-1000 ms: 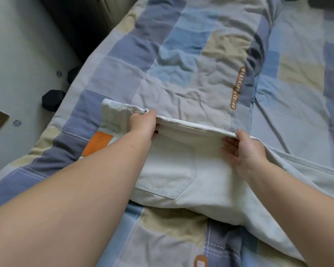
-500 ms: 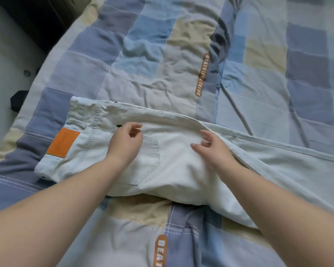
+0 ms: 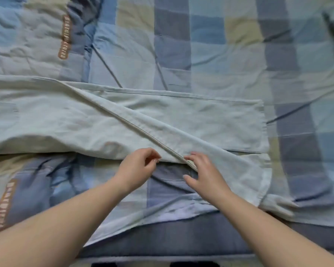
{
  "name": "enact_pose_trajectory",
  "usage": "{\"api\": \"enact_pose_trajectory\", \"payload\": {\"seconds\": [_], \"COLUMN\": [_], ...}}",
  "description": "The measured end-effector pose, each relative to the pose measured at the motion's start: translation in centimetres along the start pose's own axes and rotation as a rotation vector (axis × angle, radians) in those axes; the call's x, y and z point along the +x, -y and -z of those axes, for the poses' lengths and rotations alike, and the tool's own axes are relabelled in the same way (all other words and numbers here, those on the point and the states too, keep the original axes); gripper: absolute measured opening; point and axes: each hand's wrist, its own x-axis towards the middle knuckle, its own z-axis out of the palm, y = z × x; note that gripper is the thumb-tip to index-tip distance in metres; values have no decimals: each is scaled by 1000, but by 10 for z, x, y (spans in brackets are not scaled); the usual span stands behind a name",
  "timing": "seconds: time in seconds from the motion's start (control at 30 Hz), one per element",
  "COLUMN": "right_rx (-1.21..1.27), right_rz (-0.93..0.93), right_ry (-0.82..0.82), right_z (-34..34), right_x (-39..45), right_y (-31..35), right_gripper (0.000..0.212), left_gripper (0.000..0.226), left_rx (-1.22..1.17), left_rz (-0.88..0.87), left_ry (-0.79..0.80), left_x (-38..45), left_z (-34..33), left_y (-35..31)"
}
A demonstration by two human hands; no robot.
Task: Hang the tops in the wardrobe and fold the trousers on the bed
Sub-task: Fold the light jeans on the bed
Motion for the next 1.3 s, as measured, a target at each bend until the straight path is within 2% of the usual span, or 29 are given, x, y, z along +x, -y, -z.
{"api": "enact_pose_trajectory", "payload": {"seconds": [0.17,0.37,0.47,0.53,0.67,0.73,0.8,0.97,1.1,1.17,1.3], "right_rx": [-158,-383,-431,-475,-519,-468,-317,244,356,410,443], "right_rz": [-40,-5,28,69,171,196,188,-65,-143,-278,-528], "right_ry": [62,53,17,-10,-133,-161,-161,-391,-549,-536,-401], "right_z": [45,72,72,72,76,78,83,120,157,174,186], "right_x": [-77,-124,-116,-105,-84,-76,-70,-41,8,36,77], "right_y": [-123,-228,-251,-258,-271,-277,-277,-259,-251,-253,-271], "right_gripper": [56,65,68,63,48,43,39,30,12,17,21], "left_gripper": [20,44,59,60,33,30,31,19,17,18,20], "left_rx": [160,598,773,820,779,692,583,446,438,452,556], "left_rz": [-90,-443,-534,-589,-730,-709,-635,-473,-525,-509,-424], "left_ry": [246,361,303,253,174,204,177,-115,-210,-226,-182], "left_x": [-11,-5,2,10,36,48,59,121,193,225,269], "left_z": [-130,-220,-238,-247,-253,-245,-231,-190,-172,-171,-181], "left_y": [-76,-118,-120,-117,-114,-120,-131,-169,-216,-235,-245]}}
